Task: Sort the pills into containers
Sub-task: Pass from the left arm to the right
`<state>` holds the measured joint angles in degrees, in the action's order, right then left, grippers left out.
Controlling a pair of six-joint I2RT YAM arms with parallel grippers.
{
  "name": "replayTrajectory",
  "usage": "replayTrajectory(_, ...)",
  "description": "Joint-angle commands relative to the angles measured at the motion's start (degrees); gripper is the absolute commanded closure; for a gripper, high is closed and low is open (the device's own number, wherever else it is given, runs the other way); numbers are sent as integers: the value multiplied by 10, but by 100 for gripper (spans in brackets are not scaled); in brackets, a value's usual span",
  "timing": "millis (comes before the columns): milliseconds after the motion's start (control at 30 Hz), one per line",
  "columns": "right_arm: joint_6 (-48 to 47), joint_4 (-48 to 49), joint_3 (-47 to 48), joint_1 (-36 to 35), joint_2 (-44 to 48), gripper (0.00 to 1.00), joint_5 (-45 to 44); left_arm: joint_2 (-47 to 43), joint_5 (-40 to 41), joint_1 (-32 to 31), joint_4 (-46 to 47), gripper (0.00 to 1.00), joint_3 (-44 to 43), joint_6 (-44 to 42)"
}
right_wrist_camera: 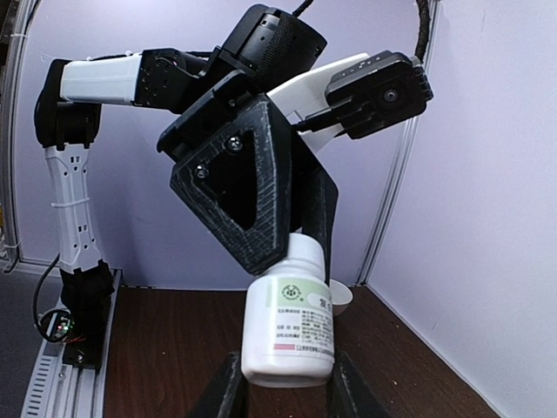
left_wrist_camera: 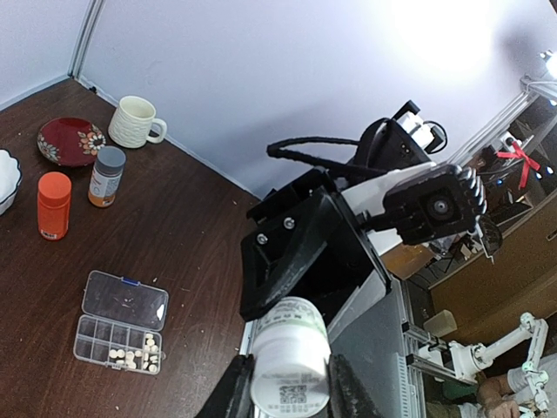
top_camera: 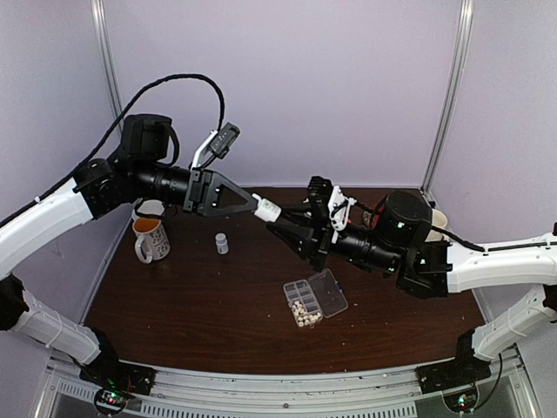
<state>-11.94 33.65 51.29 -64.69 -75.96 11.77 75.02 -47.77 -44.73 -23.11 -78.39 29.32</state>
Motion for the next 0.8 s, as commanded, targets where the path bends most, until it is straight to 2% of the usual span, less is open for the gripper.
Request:
replayTrajectory(0,-8,5,12,-8,2,74,-30,-3,-10,-4,30,88,0,7)
replayTrajectory(167,-43,2,10,-17,3,75,-58,0,1,-4,28,88,0,34)
replayTrajectory(400,-208,4,0,-59,1,81,-188,7,15,-3,23,89,17,122)
replayTrajectory(533,-279,31,-13,-69,-6,83,-225,-4,23,-3,45,89,38,162)
replayTrajectory(667,-278,30,-12,-73,-9,84,-238,-8,34,-3,60,78,41,172)
replayTrajectory(767,-231,25,-15,-74,0,84,-221,-12,44,3,66,56,36,156)
